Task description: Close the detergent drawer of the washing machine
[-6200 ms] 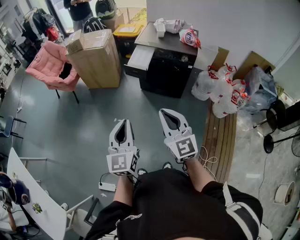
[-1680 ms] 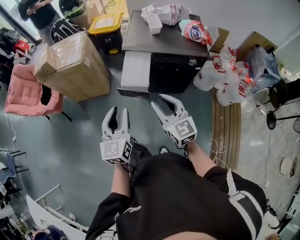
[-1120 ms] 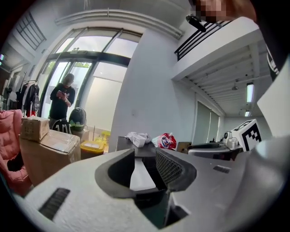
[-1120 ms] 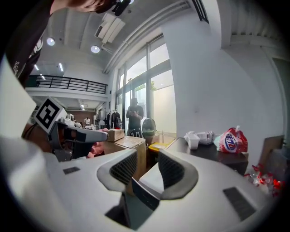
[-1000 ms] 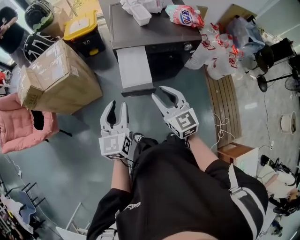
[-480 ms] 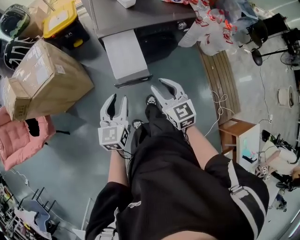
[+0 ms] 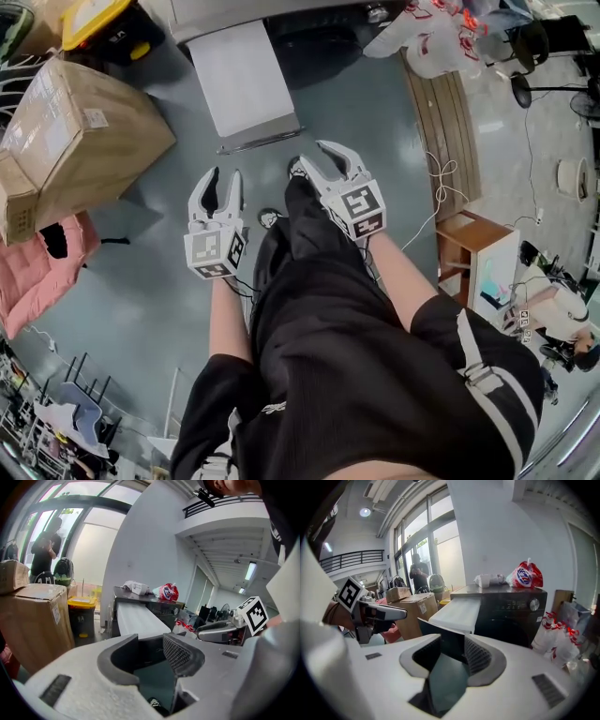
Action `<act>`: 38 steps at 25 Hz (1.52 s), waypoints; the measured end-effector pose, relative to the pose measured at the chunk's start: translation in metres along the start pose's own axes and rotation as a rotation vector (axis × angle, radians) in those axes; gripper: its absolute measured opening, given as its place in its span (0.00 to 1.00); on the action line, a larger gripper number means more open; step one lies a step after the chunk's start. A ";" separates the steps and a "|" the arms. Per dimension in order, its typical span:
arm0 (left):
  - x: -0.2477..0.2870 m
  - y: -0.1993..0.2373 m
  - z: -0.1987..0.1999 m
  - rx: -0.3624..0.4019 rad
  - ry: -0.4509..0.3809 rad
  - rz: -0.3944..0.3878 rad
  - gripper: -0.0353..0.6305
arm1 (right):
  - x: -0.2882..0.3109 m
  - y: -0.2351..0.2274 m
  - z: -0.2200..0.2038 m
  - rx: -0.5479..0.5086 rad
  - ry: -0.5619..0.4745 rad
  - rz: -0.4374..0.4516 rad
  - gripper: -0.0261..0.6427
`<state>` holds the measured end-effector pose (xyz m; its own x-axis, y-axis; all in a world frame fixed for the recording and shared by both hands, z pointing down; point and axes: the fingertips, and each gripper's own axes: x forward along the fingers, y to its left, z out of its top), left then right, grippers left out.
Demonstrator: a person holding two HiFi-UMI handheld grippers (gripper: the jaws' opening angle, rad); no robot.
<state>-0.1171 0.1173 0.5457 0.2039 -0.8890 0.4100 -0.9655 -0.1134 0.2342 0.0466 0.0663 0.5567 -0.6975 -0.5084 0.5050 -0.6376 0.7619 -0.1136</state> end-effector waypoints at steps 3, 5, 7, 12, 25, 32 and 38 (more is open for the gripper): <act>0.014 0.011 -0.015 -0.006 0.029 0.013 0.32 | 0.010 -0.005 -0.011 0.012 0.015 0.000 0.29; 0.022 0.015 -0.022 -0.015 0.042 0.015 0.33 | 0.017 -0.009 -0.016 0.015 0.025 0.002 0.30; 0.027 0.017 -0.027 -0.021 0.053 0.011 0.35 | 0.022 -0.011 -0.020 0.019 0.032 0.002 0.32; 0.039 0.022 -0.037 -0.044 0.075 0.012 0.43 | 0.033 -0.018 -0.031 0.013 0.061 -0.006 0.36; 0.056 0.027 -0.036 -0.072 0.080 0.047 0.43 | 0.055 -0.021 -0.019 0.041 0.029 0.007 0.28; 0.055 0.027 -0.034 -0.075 0.084 0.066 0.41 | 0.055 -0.021 -0.015 -0.001 0.031 -0.017 0.24; 0.055 0.029 -0.028 -0.087 0.079 0.076 0.42 | 0.056 -0.019 -0.008 -0.016 0.037 -0.014 0.24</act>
<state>-0.1298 0.0777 0.6000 0.1465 -0.8554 0.4967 -0.9617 -0.0055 0.2742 0.0226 0.0267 0.5939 -0.6758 -0.5042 0.5377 -0.6418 0.7612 -0.0928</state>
